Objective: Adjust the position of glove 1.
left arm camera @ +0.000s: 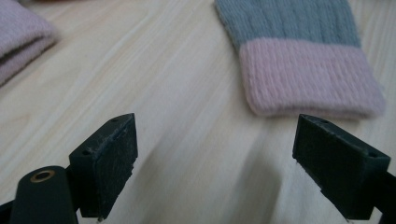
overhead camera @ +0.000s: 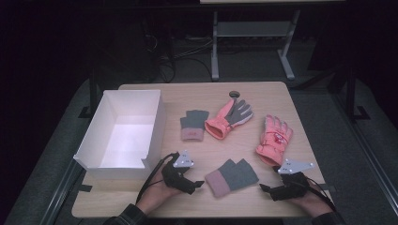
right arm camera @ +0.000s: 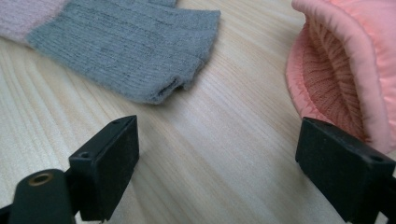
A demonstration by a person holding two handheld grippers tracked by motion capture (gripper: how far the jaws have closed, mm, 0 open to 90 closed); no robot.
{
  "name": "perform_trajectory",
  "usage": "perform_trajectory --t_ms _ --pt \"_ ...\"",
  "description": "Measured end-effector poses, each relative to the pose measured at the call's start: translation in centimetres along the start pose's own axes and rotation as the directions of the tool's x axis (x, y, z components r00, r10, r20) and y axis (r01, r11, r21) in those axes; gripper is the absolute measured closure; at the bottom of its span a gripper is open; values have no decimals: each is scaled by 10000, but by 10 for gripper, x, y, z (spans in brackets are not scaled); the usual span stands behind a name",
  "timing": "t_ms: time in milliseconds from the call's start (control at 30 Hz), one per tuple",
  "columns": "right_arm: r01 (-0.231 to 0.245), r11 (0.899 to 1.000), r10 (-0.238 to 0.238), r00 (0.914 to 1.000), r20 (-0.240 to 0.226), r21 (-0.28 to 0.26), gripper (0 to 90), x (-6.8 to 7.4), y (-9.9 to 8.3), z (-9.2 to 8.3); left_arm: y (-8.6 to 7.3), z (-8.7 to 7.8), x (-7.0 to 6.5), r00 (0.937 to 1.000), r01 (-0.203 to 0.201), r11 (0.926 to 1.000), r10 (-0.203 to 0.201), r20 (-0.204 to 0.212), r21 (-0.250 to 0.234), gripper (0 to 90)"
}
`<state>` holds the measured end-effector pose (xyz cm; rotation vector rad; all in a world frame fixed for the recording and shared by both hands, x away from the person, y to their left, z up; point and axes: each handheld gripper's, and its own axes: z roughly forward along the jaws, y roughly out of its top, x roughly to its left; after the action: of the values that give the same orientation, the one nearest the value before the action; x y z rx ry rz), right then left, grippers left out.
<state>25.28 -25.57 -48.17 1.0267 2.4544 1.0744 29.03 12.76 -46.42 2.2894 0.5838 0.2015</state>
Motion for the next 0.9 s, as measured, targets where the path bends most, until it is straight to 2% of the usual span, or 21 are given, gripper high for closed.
perform_trajectory --t_ms 133,233,300,467,533,567,733,800,900 --pt "-89 10000 89 10000 16 11 123 0 0 0 10 0 3 9994 132 9999 -133 -305 -15 139" --pt "-92 10000 92 10000 16 10 122 0 0 0 17 0 7 9981 464 9989 -466 -407 -59 170" --pt "-95 10000 95 10000 16 11 122 0 0 0 23 1 10 9963 568 9984 -570 -641 -52 209" --pt "-108 9999 108 9999 9 18 122 0 0 0 36 0 19 9912 968 9946 -998 -873 -379 266" --pt "-120 9999 120 9999 5 14 123 0 0 0 43 1 25 9859 1128 9924 -1180 -1187 -498 291" --pt "-120 9999 120 9999 5 14 123 0 0 0 43 1 25 9859 1128 9924 -1180 -1187 -498 297" --pt "-127 9999 127 9999 3 7 123 0 0 0 53 4 35 9760 1520 9868 -1586 -1489 -551 335" --pt "-117 9999 117 9999 4 10 124 0 0 0 58 5 40 9718 1558 9864 -1627 -1706 -533 347" --pt "-121 9999 121 9999 4 5 124 0 0 0 65 7 47 9611 1810 9803 -1933 -1972 -790 350"
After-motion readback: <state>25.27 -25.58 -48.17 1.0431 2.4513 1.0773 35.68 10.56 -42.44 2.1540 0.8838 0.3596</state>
